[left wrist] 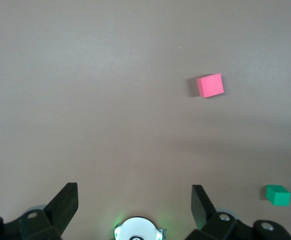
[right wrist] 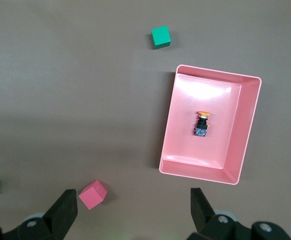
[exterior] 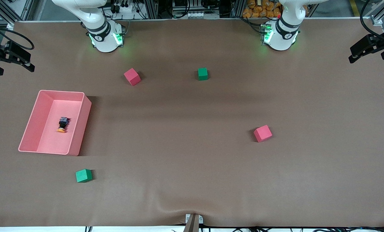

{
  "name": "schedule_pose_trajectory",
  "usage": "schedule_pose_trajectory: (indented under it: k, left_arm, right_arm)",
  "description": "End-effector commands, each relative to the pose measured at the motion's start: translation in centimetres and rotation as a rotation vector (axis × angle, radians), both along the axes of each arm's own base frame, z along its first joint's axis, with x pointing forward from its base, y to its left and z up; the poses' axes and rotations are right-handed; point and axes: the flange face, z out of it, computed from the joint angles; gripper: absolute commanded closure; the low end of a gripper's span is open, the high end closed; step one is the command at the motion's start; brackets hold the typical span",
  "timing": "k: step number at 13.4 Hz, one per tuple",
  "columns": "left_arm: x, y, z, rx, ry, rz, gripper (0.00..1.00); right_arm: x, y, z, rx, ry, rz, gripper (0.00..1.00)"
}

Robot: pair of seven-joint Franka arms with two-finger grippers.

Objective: Place and upright button with both arms

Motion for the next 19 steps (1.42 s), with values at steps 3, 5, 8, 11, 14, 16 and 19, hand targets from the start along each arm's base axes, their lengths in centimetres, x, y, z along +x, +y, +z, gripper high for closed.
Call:
schedule_pose_trajectory:
  k: [3,5,8,11,14,16,19]
  left_arm:
    - [0.0,0.5,0.7,0.016,-0.008,-0.047,0.00]
    - [0.0,0.4,0.8,0.015,-0.009,-0.049,0.00]
    - [0.0,0.3,0.7,0.012,-0.009,-0.051,0.00]
    - [0.0,0.4,0.8,0.016,-0.009,-0.052,0.00]
    - [-0.1,0.0,0.7,0.002,-0.008,-0.079,0.00]
    - [0.0,-0.3,0.6,0.000,-0.005,-0.085,0.00]
    - [0.0,-0.8,0.4,0.001,0.000,-0.094,0.00]
  right_arm:
    - [0.1,0.3,0.4,0.014,0.005,-0.010,0.00]
    - [0.1,0.3,0.4,0.014,0.005,-0.008,0.00]
    - [0.2,-0.3,0.3,0.014,0.006,-0.019,0.00]
    - [1.3,-1.2,-1.1,-0.010,0.024,-0.035,0.00]
    - [3.6,-2.7,-4.1,-0.059,0.056,-0.058,0.00]
    - [5.7,-3.6,-6.4,-0.083,0.043,-0.065,0.00]
    - [8.1,-6.9,-12.4,-0.125,0.141,-0.105,0.00]
